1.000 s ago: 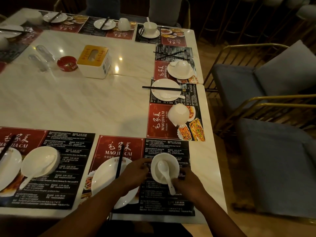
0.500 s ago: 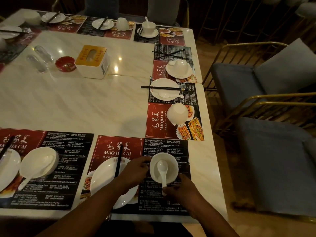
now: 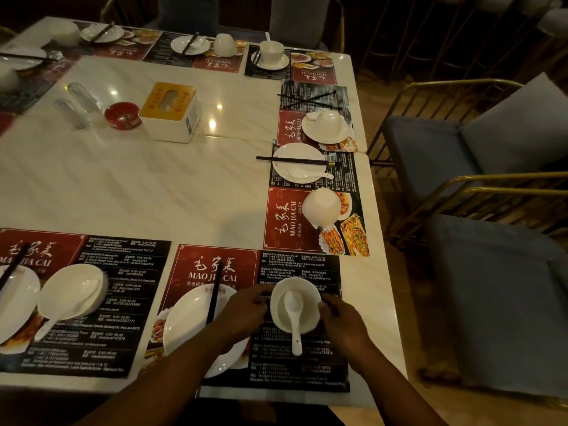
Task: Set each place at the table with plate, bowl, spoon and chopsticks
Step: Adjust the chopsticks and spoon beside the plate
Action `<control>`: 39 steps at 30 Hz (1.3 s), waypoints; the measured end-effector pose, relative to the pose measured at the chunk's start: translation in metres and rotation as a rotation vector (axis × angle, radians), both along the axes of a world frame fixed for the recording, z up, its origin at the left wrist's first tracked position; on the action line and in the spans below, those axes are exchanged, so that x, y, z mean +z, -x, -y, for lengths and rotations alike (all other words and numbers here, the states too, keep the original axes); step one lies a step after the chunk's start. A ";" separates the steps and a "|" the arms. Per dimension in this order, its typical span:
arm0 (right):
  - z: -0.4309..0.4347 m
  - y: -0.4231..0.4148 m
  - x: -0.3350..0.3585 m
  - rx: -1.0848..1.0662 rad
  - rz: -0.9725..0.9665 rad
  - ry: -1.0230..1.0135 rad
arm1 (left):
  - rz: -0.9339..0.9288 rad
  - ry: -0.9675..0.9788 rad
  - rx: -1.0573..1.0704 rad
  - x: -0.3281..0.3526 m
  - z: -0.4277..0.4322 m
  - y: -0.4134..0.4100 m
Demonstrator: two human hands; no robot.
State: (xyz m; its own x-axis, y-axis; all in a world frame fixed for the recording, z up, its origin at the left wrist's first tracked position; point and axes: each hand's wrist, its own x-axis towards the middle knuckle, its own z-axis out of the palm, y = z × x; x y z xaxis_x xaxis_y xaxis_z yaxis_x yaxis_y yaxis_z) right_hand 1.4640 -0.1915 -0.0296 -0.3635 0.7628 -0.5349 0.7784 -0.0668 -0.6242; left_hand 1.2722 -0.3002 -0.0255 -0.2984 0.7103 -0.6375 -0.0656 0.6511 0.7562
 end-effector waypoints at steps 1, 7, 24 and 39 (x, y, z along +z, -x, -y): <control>0.000 0.002 -0.003 0.032 0.005 -0.019 | 0.006 -0.006 -0.005 0.001 0.000 0.000; 0.008 0.007 -0.009 0.101 0.021 -0.094 | 0.017 -0.022 0.007 0.010 0.008 0.002; -0.012 -0.013 -0.011 0.059 0.040 -0.023 | -0.200 -0.017 -0.058 0.009 -0.018 0.021; -0.198 -0.108 -0.041 0.600 0.033 -0.170 | -0.780 -0.048 0.055 0.011 -0.143 -0.082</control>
State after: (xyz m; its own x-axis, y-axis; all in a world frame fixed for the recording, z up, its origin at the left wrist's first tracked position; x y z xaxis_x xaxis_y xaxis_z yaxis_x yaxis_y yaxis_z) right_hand 1.5719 0.0062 -0.0702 -0.7406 0.5062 -0.4418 0.6683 0.4866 -0.5627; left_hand 1.3542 -0.1573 -0.0141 -0.6831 0.7031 -0.1978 0.4651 0.6275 0.6244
